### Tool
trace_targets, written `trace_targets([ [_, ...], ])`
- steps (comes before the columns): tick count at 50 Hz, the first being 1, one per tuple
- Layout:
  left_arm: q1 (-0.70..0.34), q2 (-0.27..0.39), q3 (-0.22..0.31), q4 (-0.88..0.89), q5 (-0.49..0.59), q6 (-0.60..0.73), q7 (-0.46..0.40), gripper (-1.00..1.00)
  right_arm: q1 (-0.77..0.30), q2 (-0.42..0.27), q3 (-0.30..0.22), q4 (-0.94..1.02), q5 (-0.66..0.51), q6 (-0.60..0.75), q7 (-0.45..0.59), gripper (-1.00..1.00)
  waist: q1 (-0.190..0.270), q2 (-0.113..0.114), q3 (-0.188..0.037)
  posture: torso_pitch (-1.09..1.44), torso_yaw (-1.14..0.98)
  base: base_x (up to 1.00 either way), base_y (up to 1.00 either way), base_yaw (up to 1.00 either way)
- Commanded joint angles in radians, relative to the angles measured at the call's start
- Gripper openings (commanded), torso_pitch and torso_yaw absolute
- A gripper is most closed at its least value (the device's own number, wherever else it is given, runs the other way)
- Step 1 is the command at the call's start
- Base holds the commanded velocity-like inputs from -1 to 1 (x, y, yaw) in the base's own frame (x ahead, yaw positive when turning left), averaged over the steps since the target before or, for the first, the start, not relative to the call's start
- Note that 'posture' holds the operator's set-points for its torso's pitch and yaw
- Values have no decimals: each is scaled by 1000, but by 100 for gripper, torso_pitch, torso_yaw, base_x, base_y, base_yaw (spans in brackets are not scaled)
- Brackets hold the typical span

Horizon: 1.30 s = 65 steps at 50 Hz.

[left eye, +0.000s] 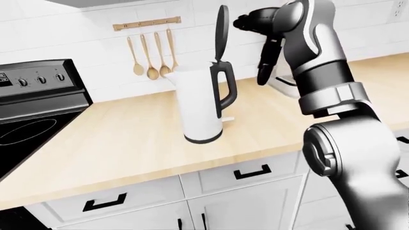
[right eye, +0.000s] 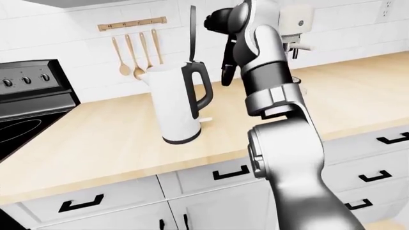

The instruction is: Close the lid of the electric kettle.

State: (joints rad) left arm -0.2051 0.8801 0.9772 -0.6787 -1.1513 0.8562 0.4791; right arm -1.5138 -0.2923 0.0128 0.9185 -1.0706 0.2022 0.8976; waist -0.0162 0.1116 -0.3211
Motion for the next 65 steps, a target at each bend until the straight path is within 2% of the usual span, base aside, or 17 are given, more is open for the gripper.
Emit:
trace_targets([
  [1,-15,21,7,-3,2,-21,0,100,-43,-3,-4,-24,1,-7,-30,100,0,2,-3,-56,0,0,0,0],
  [18,-15,24,6,4,4,-28,-2,100,-90,66,15,28,21,5,-68,100,1,7,-3,-56,0,0,0,0],
  [31,-17,22,3,9,7,-33,-3,100,-126,158,38,20,36,17,-55,100,-6,17,-2,-56,0,0,0,0],
  [36,-13,28,18,9,-7,-26,0,100,-152,199,44,19,47,17,-45,100,-6,17,-1,-56,0,0,0,0],
  [45,-7,29,24,9,-11,-27,0,100,-168,166,35,39,54,14,-45,100,0,9,-1,-56,0,0,0,0],
  [65,-8,24,17,5,-2,-27,-4,100,-170,161,35,47,69,25,-58,100,2,13,0,-56,0,0,0,0],
])
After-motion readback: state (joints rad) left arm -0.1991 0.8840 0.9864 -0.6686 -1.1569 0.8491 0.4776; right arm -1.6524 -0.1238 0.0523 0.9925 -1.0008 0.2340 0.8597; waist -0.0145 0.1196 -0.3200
